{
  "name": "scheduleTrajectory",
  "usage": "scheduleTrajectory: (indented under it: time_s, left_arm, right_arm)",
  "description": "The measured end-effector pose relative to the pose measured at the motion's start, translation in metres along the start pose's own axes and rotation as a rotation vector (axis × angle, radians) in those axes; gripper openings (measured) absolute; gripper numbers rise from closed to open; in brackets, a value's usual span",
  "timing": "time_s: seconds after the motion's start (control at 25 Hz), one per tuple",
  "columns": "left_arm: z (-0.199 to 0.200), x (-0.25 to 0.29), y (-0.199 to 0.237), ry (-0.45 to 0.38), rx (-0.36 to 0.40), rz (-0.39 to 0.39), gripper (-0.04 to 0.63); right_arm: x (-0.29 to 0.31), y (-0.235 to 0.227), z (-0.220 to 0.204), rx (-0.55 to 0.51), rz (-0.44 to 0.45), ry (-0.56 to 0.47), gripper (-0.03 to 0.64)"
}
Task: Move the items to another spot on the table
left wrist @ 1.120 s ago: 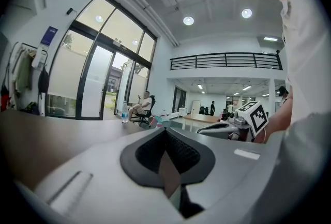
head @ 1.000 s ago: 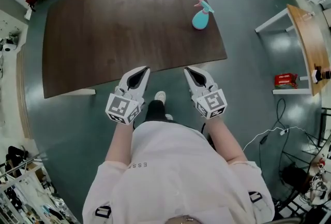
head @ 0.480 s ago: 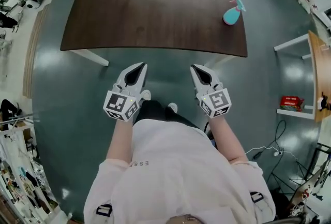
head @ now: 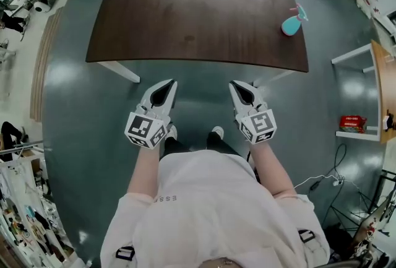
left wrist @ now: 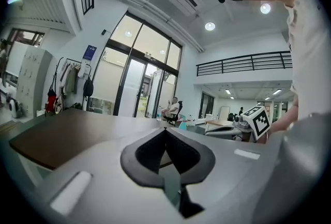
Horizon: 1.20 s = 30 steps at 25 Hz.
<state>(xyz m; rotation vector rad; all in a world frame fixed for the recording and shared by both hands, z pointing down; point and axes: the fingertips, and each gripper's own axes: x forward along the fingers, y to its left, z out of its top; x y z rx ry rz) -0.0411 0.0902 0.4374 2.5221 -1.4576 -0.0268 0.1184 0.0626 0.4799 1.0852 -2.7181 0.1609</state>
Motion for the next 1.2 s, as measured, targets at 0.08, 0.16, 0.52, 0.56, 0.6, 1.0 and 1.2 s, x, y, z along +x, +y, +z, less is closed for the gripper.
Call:
scheduleTrajectory:
  time_s: [0.08, 0.16, 0.52, 0.56, 0.6, 1.0, 1.2]
  left_arm:
    - [0.003, -0.008, 0.012, 0.003, 0.006, -0.016, 0.017]
    - [0.003, -0.014, 0.022, 0.011, 0.009, -0.033, 0.017]
    - [0.009, -0.026, 0.050, 0.007, 0.021, -0.072, 0.017]
    - [0.008, -0.027, 0.052, 0.009, 0.021, -0.073, 0.017]
    - [0.007, -0.029, 0.055, 0.010, 0.020, -0.073, 0.017]
    - [0.003, -0.026, 0.057, 0.010, 0.022, -0.088, 0.017]
    - [0.002, -0.026, 0.056, 0.010, 0.014, -0.075, 0.017]
  right_arm:
    - [0.011, 0.012, 0.004, 0.011, -0.015, -0.010, -0.008]
    - [0.021, 0.025, 0.007, 0.008, -0.024, -0.014, -0.008]
    - [0.046, 0.053, 0.010, -0.003, -0.044, -0.016, -0.008]
    - [0.048, 0.053, 0.011, -0.004, -0.047, -0.016, -0.008]
    - [0.050, 0.055, 0.011, -0.005, -0.049, -0.016, -0.008]
    - [0.053, 0.049, 0.008, -0.004, -0.068, -0.004, -0.008]
    - [0.048, 0.049, 0.003, -0.001, -0.062, 0.006, -0.008]
